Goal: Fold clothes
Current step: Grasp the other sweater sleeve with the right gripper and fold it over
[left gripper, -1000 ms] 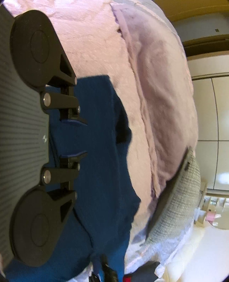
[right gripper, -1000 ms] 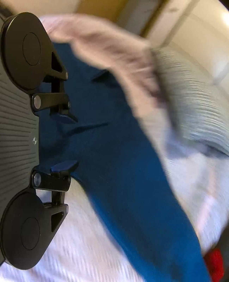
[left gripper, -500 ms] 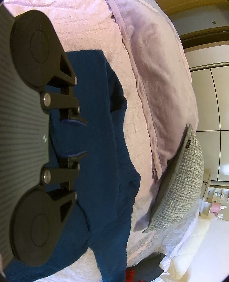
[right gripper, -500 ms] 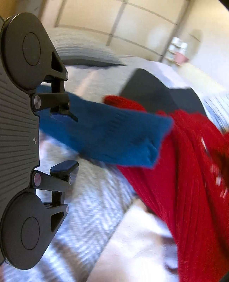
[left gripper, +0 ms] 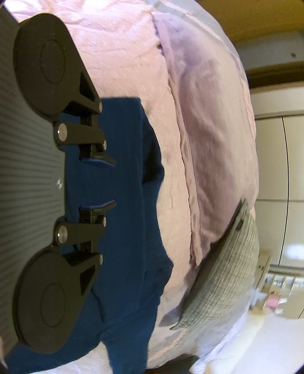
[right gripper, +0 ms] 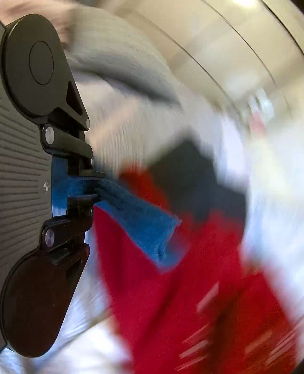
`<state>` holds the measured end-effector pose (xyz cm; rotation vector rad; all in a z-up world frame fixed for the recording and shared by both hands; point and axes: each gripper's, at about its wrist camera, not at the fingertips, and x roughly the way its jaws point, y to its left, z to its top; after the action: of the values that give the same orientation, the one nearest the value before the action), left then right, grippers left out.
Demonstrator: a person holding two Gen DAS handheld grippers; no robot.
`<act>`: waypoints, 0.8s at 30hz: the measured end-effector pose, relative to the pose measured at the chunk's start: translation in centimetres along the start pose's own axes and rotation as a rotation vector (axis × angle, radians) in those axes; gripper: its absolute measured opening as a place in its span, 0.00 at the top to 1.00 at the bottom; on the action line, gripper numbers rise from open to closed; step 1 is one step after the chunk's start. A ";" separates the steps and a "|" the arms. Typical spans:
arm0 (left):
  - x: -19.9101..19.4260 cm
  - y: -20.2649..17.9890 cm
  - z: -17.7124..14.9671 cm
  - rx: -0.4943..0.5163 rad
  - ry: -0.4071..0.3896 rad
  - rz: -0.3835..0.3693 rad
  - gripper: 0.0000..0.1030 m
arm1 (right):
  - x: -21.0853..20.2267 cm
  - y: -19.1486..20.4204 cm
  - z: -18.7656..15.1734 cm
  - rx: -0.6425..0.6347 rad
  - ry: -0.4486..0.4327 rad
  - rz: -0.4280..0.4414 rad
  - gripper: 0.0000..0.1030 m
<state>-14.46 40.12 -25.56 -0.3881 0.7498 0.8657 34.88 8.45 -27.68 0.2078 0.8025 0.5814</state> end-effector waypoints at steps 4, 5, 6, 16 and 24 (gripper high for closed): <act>-1.1 2.6 -0.6 -0.056 0.007 0.020 0.75 | -1.6 14.0 -2.1 -0.286 0.015 0.231 0.91; -1.5 3.4 -0.7 -0.074 0.004 0.024 0.75 | -2.3 17.7 -3.5 -0.344 0.020 0.303 0.91; -1.9 4.1 -0.8 -0.091 0.001 0.028 0.75 | -3.1 21.2 -5.0 -0.397 0.025 0.373 0.90; -2.0 8.7 -3.6 -0.215 0.066 -0.026 0.74 | -7.1 35.7 -25.0 -0.822 0.424 0.528 0.43; 3.6 7.6 -3.4 -0.305 0.101 -0.155 0.72 | -3.4 24.9 -19.7 -0.545 0.506 0.216 0.43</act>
<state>-20.42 44.65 -30.60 -0.7562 0.6712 0.8197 8.41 26.27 -29.41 -0.3738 1.0798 1.0566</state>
